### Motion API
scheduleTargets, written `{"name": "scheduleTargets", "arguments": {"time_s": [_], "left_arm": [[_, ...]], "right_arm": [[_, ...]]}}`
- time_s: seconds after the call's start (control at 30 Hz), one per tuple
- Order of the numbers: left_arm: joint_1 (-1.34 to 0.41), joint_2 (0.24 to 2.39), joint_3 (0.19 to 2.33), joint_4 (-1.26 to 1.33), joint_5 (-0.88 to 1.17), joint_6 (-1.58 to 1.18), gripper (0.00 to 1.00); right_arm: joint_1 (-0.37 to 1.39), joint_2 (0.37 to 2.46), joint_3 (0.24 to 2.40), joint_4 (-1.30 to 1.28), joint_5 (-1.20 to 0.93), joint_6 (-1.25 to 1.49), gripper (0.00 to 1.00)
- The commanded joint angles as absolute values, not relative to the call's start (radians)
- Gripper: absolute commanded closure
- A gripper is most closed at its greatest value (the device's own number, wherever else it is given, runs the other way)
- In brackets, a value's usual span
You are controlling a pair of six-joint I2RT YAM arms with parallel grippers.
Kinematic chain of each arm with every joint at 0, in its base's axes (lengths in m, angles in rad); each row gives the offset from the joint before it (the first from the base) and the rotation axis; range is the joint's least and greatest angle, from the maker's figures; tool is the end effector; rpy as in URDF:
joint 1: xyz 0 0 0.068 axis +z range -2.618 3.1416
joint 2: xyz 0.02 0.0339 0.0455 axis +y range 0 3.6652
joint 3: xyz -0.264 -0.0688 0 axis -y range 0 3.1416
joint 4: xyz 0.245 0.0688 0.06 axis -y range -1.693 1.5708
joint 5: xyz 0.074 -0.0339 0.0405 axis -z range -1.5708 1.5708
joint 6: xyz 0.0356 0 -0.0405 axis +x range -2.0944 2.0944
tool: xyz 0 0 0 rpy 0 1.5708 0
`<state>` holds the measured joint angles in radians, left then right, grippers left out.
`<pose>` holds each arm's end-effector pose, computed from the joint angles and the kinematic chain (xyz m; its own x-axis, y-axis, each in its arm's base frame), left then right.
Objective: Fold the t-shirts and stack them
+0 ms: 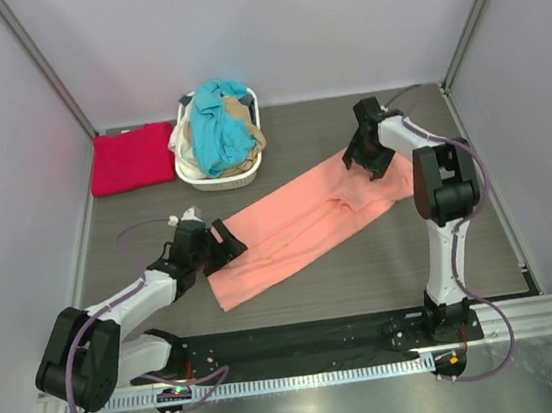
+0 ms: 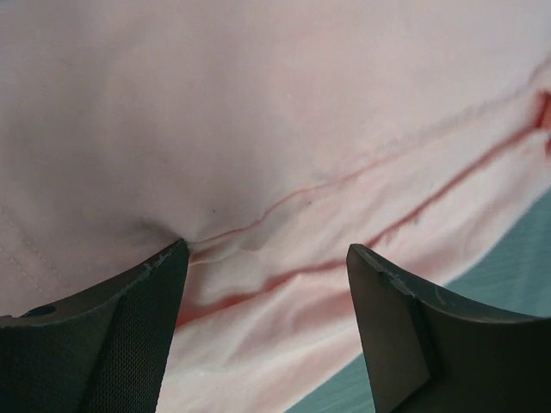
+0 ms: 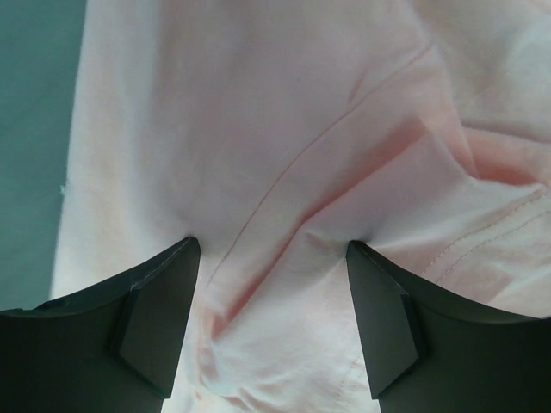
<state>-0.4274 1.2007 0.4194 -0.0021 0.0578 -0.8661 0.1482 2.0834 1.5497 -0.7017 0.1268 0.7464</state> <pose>0.1978 -0.0924 0.1524 -0.7597 -0.4897 -0.4279 -0.1970 0.8004 -0.5662 0.4229 0.0586 0.1674 -0.7571 0.5680 -0.3227 0.5568 0.8194 0.1358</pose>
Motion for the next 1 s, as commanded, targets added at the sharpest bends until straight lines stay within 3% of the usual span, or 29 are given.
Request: {"name": "scheduleTargets", "arguments": {"time_s": [0.0,0.23,0.37,0.6,0.77,0.97], "left_arm": [[-0.518,1.238,0.301,-0.032,0.124,-1.015,0.23],[-0.865,1.268,0.279,0.113,0.041,-1.256,0.23],[-1.078,1.45,0.405,0.186,0.028,-1.296,0.23],[-1.164,1.585,0.566,0.246,0.078,-1.276,0.24],[-1.192,1.465,0.701,-0.01,0.006,-1.146,0.22],[-1.195,1.255,0.854,-0.334,-0.272,-0.957,0.15]], "right_arm": [[0.146,2.337,1.802,-0.641,0.085,0.698,0.25],[0.163,2.669,2.311,-0.644,-0.115,0.627,0.25],[0.164,2.758,2.48,-0.594,-0.16,0.611,0.21],[0.143,2.764,2.477,-0.416,-0.23,0.563,0.12],[0.13,2.712,2.5,-0.385,-0.294,0.502,0.05],[0.141,2.528,2.419,-0.371,-0.339,0.471,0.0]]}}
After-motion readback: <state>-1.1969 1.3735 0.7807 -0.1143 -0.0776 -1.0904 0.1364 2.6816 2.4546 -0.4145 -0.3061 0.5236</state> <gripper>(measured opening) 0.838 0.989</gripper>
